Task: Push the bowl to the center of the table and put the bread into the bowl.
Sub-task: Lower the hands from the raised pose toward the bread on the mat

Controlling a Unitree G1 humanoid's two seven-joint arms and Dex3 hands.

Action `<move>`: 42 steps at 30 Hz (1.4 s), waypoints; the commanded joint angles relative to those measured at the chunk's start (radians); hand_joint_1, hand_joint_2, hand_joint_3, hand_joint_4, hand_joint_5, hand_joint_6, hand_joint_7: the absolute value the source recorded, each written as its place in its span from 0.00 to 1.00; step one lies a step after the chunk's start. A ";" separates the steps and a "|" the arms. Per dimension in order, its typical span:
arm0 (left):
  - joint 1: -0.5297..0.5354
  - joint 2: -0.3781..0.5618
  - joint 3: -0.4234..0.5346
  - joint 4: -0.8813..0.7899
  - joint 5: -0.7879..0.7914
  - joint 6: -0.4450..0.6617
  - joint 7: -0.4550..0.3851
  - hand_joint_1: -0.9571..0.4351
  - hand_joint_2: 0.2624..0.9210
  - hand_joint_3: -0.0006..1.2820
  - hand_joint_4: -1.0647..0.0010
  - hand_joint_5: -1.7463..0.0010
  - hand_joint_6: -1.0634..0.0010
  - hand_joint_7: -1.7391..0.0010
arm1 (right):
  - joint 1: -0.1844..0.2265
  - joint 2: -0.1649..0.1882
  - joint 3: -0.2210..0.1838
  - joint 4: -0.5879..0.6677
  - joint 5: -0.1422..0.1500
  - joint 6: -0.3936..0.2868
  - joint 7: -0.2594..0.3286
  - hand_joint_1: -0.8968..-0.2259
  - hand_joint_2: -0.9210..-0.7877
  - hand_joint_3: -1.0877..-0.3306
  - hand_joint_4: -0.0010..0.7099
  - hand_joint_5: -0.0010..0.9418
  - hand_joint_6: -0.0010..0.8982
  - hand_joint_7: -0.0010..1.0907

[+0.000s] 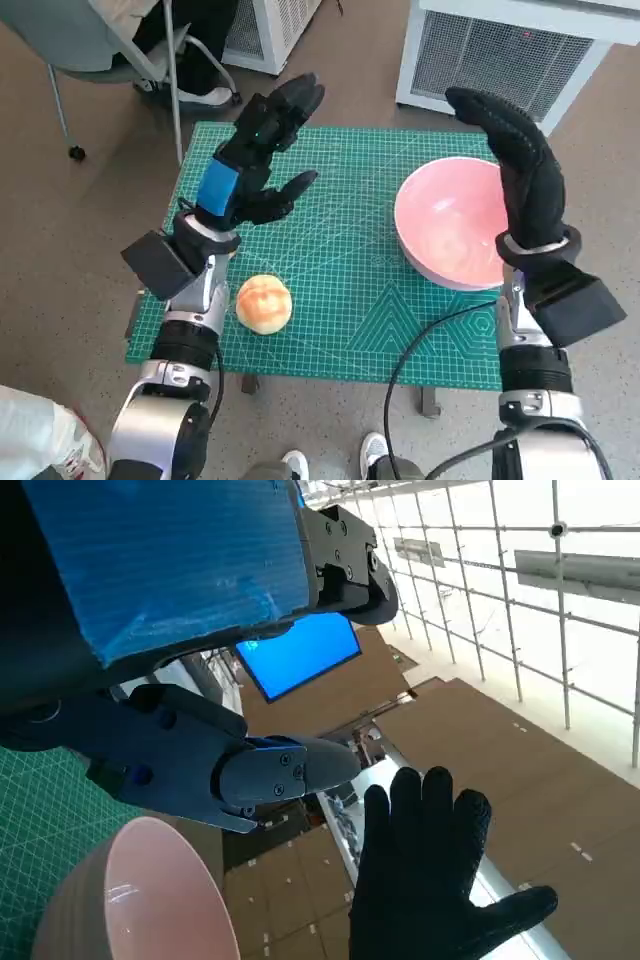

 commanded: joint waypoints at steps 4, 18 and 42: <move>0.009 0.003 0.002 -0.006 -0.008 0.001 -0.005 0.35 1.00 0.33 0.71 1.00 0.88 0.73 | 0.034 0.001 -0.001 0.004 0.001 0.009 0.008 0.39 0.00 0.37 0.34 0.00 0.33 0.00; 0.020 -0.001 0.004 -0.019 -0.017 0.008 -0.009 0.36 1.00 0.33 0.71 1.00 0.89 0.72 | 0.047 -0.011 -0.003 -0.003 -0.016 0.004 -0.002 0.39 0.00 0.37 0.33 0.00 0.33 0.00; 0.036 -0.004 0.001 -0.034 -0.011 0.014 0.006 0.36 1.00 0.33 0.71 1.00 0.90 0.71 | 0.081 -0.045 -0.025 -0.022 -0.010 0.008 -0.011 0.40 0.00 0.36 0.31 0.00 0.31 0.00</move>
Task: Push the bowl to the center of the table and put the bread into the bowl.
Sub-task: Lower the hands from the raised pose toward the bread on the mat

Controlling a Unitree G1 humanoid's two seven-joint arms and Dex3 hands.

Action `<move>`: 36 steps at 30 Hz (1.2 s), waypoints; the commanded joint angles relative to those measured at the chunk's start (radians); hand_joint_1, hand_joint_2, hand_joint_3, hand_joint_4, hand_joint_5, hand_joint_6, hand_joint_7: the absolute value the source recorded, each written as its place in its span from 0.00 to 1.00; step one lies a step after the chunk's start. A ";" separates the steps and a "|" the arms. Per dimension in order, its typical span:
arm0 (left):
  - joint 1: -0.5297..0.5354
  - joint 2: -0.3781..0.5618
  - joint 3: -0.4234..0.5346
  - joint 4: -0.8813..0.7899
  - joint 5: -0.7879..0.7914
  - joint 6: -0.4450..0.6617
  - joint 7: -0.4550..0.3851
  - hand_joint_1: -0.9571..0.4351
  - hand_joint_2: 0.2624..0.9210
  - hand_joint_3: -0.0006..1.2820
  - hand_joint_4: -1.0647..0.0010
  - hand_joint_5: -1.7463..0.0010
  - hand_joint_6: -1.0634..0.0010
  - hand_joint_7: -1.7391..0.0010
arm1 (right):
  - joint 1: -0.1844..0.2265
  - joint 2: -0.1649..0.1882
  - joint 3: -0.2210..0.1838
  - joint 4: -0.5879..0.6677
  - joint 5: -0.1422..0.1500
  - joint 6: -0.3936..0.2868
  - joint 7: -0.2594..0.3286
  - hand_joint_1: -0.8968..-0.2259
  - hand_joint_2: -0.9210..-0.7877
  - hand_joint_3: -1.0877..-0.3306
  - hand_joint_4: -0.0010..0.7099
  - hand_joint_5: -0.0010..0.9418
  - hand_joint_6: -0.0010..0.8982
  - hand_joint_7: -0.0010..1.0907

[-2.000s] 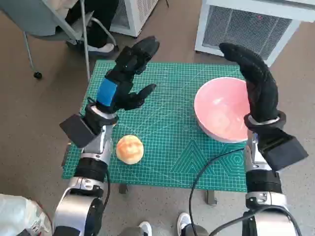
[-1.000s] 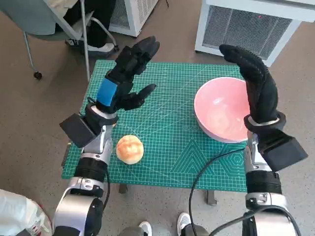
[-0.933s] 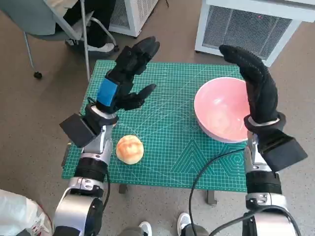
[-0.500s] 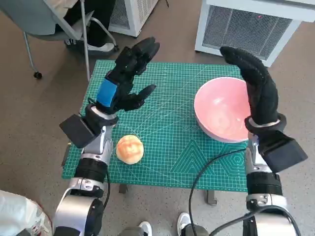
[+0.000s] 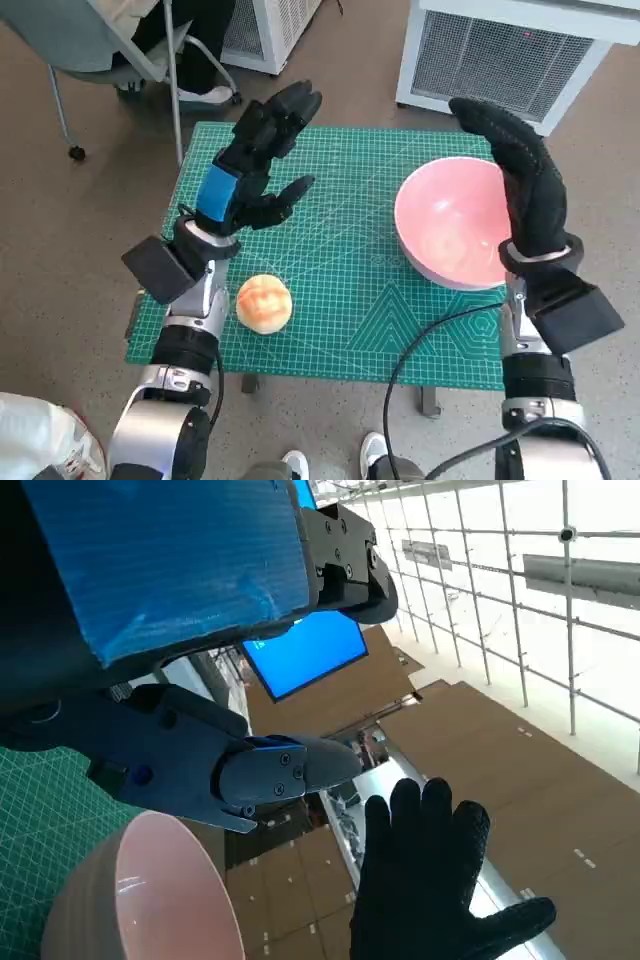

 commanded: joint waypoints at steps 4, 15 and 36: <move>0.016 0.000 0.001 -0.029 -0.009 0.010 0.002 0.37 1.00 0.33 0.71 1.00 0.90 0.71 | 0.050 -0.058 -0.045 0.020 0.032 0.005 0.016 0.38 0.00 0.35 0.30 0.00 0.30 0.00; 0.029 0.005 0.008 -0.043 -0.022 0.025 -0.008 0.38 1.00 0.33 0.71 1.00 0.91 0.70 | 0.038 -0.148 -0.182 0.246 0.043 -0.003 -0.077 0.34 0.00 0.37 0.32 0.01 0.33 0.01; 0.027 0.005 0.018 -0.038 -0.037 0.050 -0.025 0.38 1.00 0.33 0.72 1.00 0.92 0.69 | -0.014 -0.200 -0.219 0.550 -0.003 0.190 -0.260 0.47 0.00 0.33 0.33 0.00 0.33 0.01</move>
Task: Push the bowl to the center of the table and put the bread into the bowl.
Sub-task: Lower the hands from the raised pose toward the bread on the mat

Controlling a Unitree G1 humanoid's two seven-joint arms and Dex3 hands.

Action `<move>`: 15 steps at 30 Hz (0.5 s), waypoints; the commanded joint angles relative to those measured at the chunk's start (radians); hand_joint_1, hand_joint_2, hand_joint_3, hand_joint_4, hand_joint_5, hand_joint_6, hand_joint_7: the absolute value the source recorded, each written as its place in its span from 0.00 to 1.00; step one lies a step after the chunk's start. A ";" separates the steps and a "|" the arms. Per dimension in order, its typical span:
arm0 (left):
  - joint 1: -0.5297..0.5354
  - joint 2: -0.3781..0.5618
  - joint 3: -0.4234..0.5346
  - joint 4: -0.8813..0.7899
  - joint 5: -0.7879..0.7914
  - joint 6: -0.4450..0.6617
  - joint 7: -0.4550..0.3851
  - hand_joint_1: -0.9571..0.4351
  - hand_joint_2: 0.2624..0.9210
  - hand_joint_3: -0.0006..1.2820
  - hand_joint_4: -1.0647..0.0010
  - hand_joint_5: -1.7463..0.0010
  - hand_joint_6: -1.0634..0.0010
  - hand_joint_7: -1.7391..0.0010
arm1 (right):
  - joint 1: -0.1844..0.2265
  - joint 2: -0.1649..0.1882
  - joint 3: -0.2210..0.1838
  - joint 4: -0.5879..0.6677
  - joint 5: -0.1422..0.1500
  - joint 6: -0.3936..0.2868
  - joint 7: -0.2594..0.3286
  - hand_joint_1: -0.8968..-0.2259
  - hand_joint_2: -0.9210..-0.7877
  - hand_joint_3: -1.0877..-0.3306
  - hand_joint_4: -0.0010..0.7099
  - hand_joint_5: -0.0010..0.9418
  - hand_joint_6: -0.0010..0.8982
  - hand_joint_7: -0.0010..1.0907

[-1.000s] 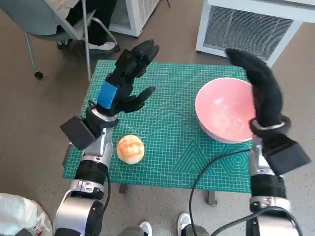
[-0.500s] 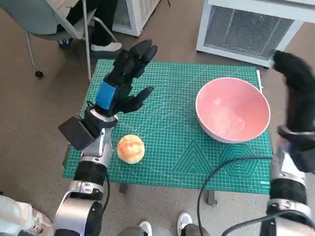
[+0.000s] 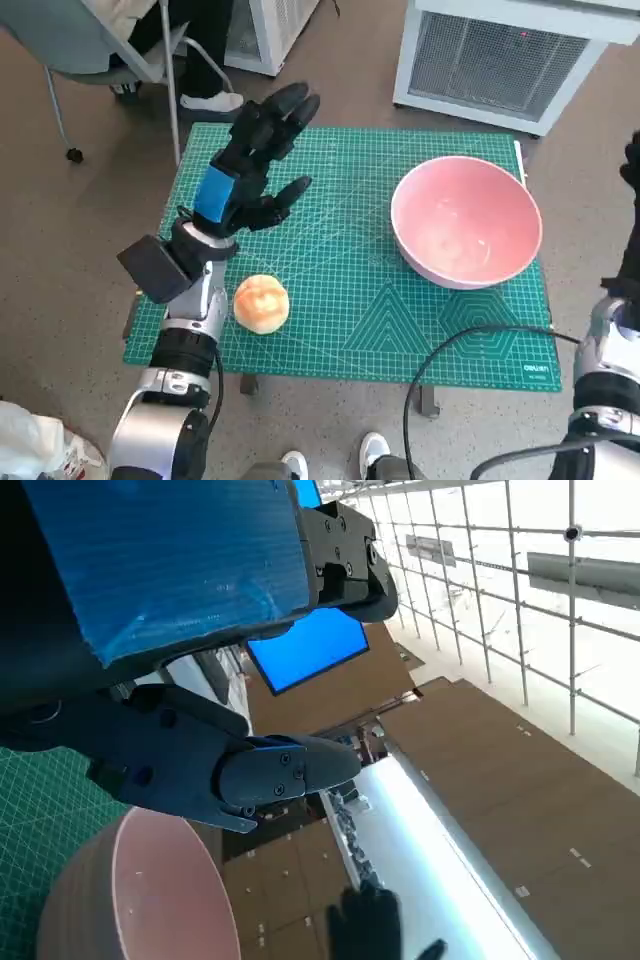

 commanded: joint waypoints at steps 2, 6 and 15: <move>0.012 0.008 0.009 -0.013 -0.022 0.013 -0.008 0.38 1.00 0.33 0.72 1.00 0.92 0.69 | 0.000 0.014 0.012 0.061 -0.022 0.102 -0.014 0.49 0.00 0.32 0.30 0.00 0.32 0.00; 0.014 0.015 0.012 -0.017 -0.029 0.018 -0.014 0.38 1.00 0.33 0.72 1.00 0.92 0.69 | -0.009 0.030 0.015 0.084 -0.025 0.191 -0.014 0.50 0.00 0.32 0.28 0.00 0.33 0.01; 0.017 0.028 0.018 -0.022 -0.036 0.024 -0.022 0.37 1.00 0.33 0.71 1.00 0.92 0.69 | -0.040 0.064 0.023 0.106 -0.045 0.343 -0.024 0.51 0.00 0.31 0.31 0.01 0.33 0.01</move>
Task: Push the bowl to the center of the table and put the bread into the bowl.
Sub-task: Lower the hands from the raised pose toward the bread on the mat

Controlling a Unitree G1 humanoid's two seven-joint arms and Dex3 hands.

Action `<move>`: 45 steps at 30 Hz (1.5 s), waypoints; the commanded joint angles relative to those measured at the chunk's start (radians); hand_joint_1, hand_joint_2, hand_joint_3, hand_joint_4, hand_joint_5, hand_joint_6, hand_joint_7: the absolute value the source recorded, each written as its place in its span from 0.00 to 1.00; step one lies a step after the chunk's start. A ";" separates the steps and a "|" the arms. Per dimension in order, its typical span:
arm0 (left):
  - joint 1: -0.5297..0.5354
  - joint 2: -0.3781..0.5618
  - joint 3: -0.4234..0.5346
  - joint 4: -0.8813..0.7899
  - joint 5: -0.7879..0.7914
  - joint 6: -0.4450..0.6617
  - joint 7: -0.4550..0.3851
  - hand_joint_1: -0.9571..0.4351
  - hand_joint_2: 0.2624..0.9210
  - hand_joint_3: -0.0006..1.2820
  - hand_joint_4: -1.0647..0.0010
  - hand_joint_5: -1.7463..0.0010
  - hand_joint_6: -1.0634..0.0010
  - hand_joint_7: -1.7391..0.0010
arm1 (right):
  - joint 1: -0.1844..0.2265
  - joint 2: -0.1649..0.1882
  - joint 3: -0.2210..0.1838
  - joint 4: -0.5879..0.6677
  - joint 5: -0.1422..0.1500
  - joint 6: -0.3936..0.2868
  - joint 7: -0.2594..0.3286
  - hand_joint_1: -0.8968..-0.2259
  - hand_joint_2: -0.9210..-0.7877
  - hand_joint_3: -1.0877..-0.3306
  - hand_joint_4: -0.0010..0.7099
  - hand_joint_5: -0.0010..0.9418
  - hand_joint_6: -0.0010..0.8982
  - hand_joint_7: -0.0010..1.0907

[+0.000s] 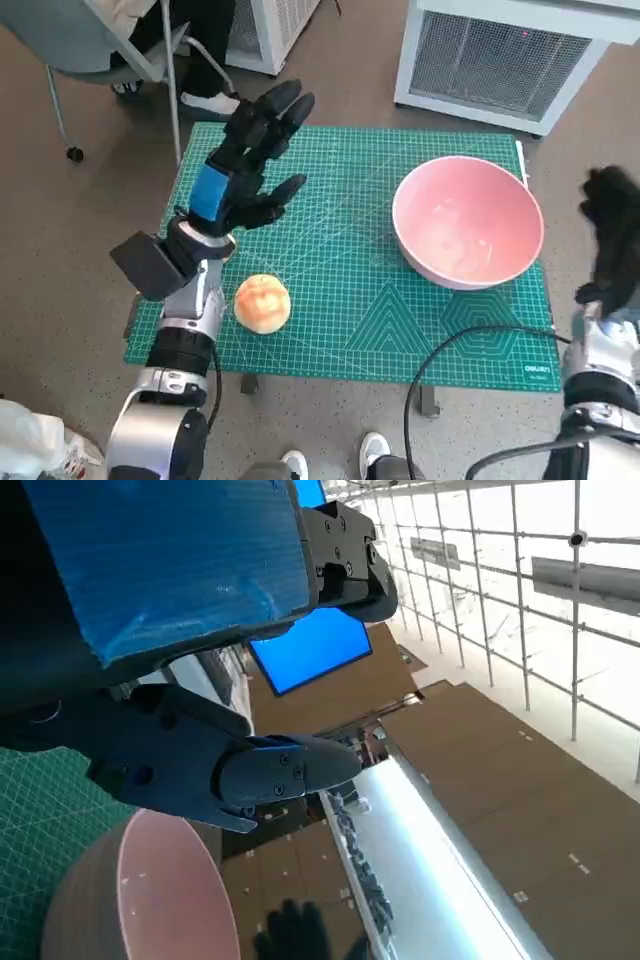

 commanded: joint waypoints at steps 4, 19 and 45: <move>0.019 0.017 0.012 -0.027 -0.018 0.012 -0.010 0.37 1.00 0.33 0.71 1.00 0.92 0.69 | -0.025 0.046 0.013 0.027 -0.021 0.109 -0.034 0.52 0.00 0.31 0.32 0.01 0.34 0.01; 0.053 0.039 0.025 -0.074 -0.024 0.026 -0.012 0.37 1.00 0.31 0.71 1.00 0.91 0.69 | -0.089 0.124 0.019 0.035 -0.035 0.188 -0.007 0.56 0.00 0.33 0.35 0.01 0.35 0.01; 0.147 0.090 0.046 -0.164 -0.005 0.022 0.037 0.36 1.00 0.29 0.70 1.00 0.84 0.77 | -0.159 0.245 0.044 0.038 -0.052 0.207 0.025 0.56 0.00 0.29 0.32 0.00 0.33 0.00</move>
